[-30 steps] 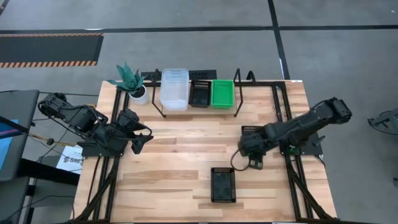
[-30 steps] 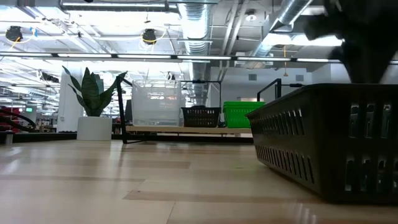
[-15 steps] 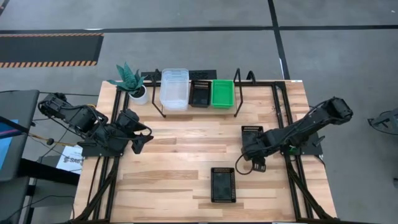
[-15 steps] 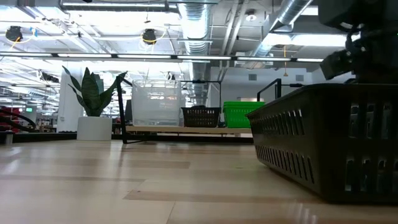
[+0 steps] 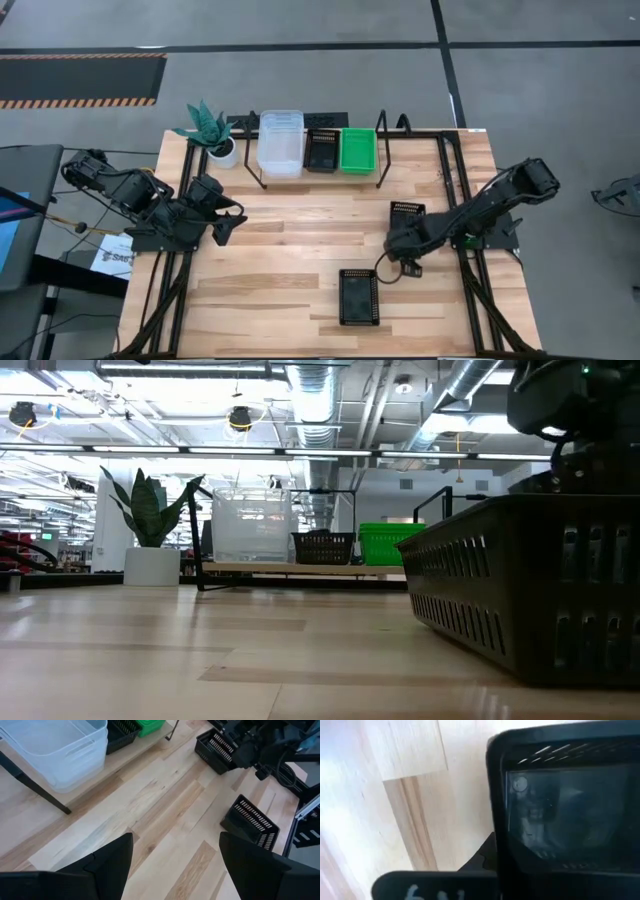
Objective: Stack baskets on shelf by color
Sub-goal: Stack the top black bin on top of the black bin on the shelf
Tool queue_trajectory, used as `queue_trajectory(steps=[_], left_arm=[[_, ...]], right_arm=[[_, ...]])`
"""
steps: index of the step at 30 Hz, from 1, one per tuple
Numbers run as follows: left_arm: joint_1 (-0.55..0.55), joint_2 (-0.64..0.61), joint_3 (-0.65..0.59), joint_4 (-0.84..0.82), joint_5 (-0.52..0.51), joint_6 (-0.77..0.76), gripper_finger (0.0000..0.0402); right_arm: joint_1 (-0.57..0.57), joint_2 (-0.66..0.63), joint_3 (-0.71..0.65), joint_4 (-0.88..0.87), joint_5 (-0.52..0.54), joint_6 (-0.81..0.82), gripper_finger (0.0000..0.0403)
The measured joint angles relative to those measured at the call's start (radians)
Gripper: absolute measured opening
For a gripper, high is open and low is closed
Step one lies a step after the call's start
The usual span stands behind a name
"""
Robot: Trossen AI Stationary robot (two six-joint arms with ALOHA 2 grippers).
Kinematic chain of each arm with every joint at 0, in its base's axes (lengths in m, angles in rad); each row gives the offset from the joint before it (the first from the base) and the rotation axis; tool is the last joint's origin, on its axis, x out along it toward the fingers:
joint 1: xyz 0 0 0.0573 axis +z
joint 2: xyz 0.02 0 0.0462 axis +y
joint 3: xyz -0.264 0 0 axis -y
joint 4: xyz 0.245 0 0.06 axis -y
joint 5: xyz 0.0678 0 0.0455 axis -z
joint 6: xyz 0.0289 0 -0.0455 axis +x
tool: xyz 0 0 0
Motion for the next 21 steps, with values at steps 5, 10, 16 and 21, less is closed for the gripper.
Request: queue_trajectory(steps=[5, 10, 16, 21], left_arm=[[0.0, 0.0, 0.0, 0.0, 0.001, 0.0, 0.0283], [0.0, 0.0, 0.0, -0.01, 0.011, 0.0, 0.0283], [0.0, 0.0, 0.0, -0.01, 0.012, 0.014, 0.0283], [0.0, 0.0, 0.0, -0.01, 0.012, 0.037, 0.0283]], right_arm=[[-0.008, -0.045, 0.07, -0.019, -0.006, -0.003, 0.0005], [-0.043, -0.132, 0.218, -0.08, 0.033, -0.027, 0.0003], [-0.142, -0.184, 0.474, -0.074, 0.175, -0.183, 0.0002], [-0.299, -0.144, 0.636, 0.025, 0.231, -0.394, 0.0002]])
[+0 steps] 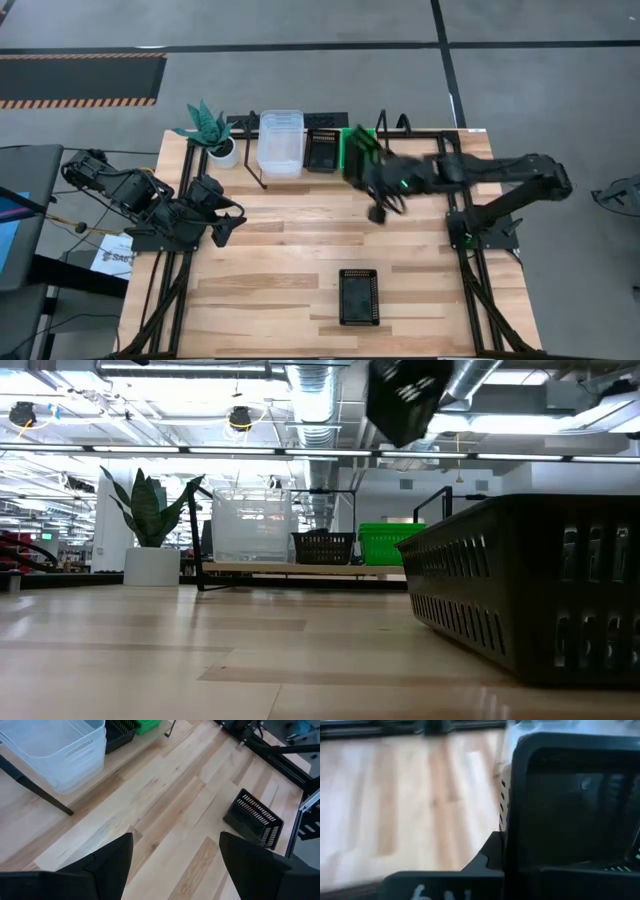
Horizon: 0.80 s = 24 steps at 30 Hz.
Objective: Stack baskets on shelf by color
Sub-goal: Stack the top black bin on top of the black bin on the shelf
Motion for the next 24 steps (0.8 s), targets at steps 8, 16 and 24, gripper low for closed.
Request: queue_trajectory(steps=[8, 16, 24], left_arm=[[0.0, -0.001, 0.0, -0.007, 0.024, 0.0, 0.0283], [0.0, 0.0, 0.0, -0.007, 0.027, -0.009, 0.0283], [0.0, 0.0, 0.0, -0.016, 0.032, -0.006, 0.0283]], right_arm=[[-0.264, 0.267, 0.209, 0.011, -0.091, -0.239, 0.0001], [-0.372, 0.554, 0.45, -0.023, -0.162, -0.35, 0.0001], [-0.417, 0.733, 0.584, -0.139, -0.218, -0.373, 0.0003]])
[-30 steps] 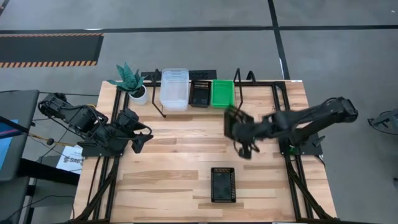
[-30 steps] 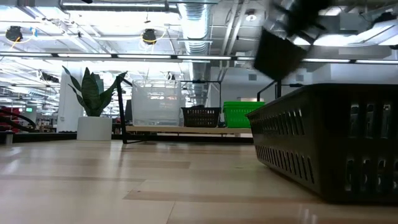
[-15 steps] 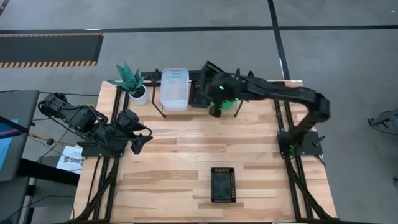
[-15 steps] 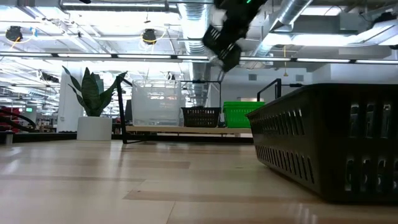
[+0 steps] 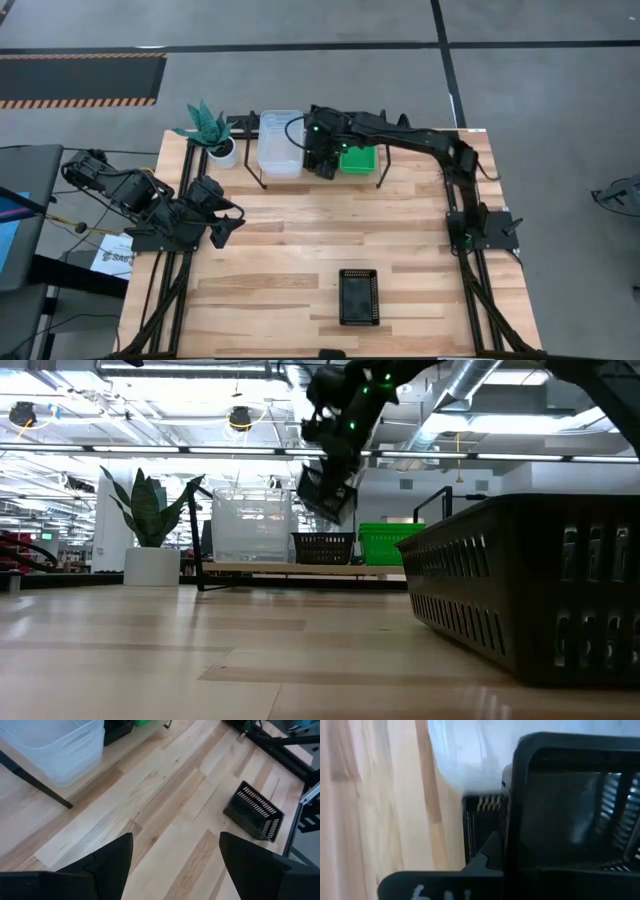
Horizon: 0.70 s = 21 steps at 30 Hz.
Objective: Stack baskets on shelf by color
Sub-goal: Stack the top black bin on top of the black bin on the shelf
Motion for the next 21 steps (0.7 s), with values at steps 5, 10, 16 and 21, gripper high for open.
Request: queue_trajectory(steps=[5, 10, 16, 21], left_arm=[[0.0, 0.0, 0.0, -0.021, 0.002, -0.002, 0.0283], [0.0, 0.0, 0.0, -0.021, 0.006, 0.004, 0.0283], [0.0, 0.0, 0.0, -0.02, 0.009, 0.006, 0.0283], [0.0, 0.0, 0.0, -0.02, 0.009, 0.006, 0.0283]], right_arm=[[-0.013, 0.047, 0.0, -0.028, -0.014, -0.013, 0.0002], [-0.005, 0.078, 0.001, -0.038, -0.038, -0.018, 0.0007], [0.0, 0.083, 0.001, -0.043, -0.052, -0.037, 0.0005], [-0.003, 0.082, 0.001, -0.055, -0.052, -0.044, 0.002]])
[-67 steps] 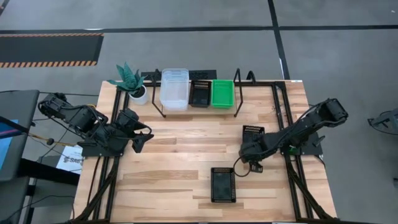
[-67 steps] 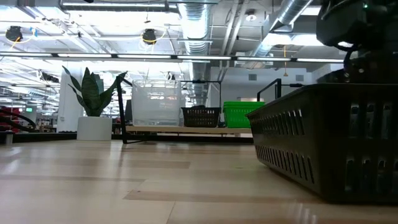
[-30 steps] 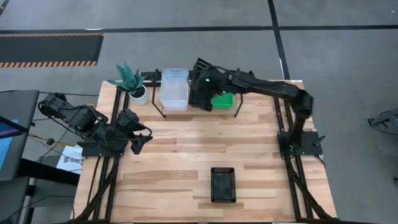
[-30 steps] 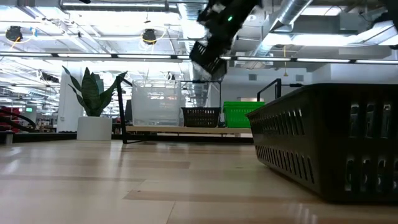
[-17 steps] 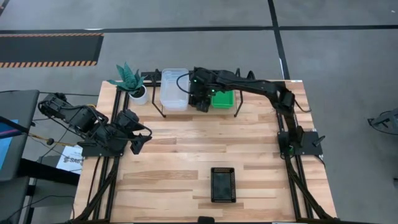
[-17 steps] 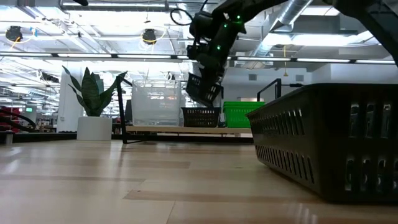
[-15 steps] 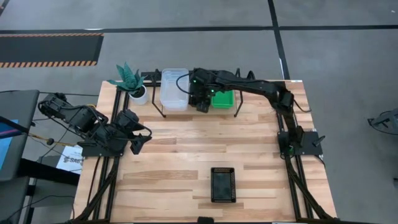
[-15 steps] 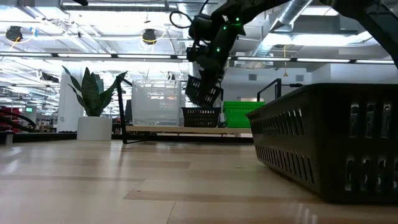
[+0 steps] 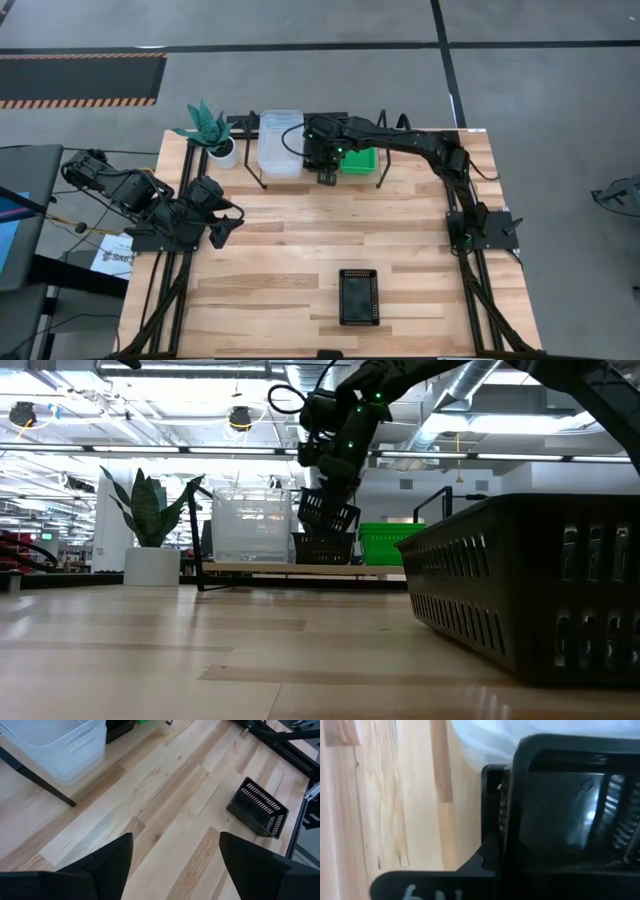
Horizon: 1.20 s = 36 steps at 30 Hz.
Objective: Stack baskets on shelf by color
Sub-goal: Stack the top black bin on top of the black bin on the shelf, then stack the black bin on top of the stacked black bins on the shelf
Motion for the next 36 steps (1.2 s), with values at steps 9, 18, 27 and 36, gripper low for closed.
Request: queue_trajectory(steps=[9, 18, 27, 36], left_arm=[[0.0, 0.0, 0.0, 0.001, 0.0, -0.001, 0.0283], [0.0, 0.0, 0.0, 0.001, 0.0, -0.002, 0.0283], [0.0, 0.0, 0.0, 0.002, 0.0, -0.011, 0.0283], [0.0, 0.0, 0.0, 0.002, 0.0, -0.028, 0.0283]], right_arm=[[-0.004, -0.001, -0.01, 0.002, 0.002, -0.009, 0.0058], [-0.015, -0.001, -0.01, 0.007, 0.023, -0.008, 0.0114], [0.006, -0.083, 0.112, -0.135, 0.029, 0.002, 0.017], [0.17, -0.282, 0.143, -0.414, -0.439, 0.296, 0.0173]])
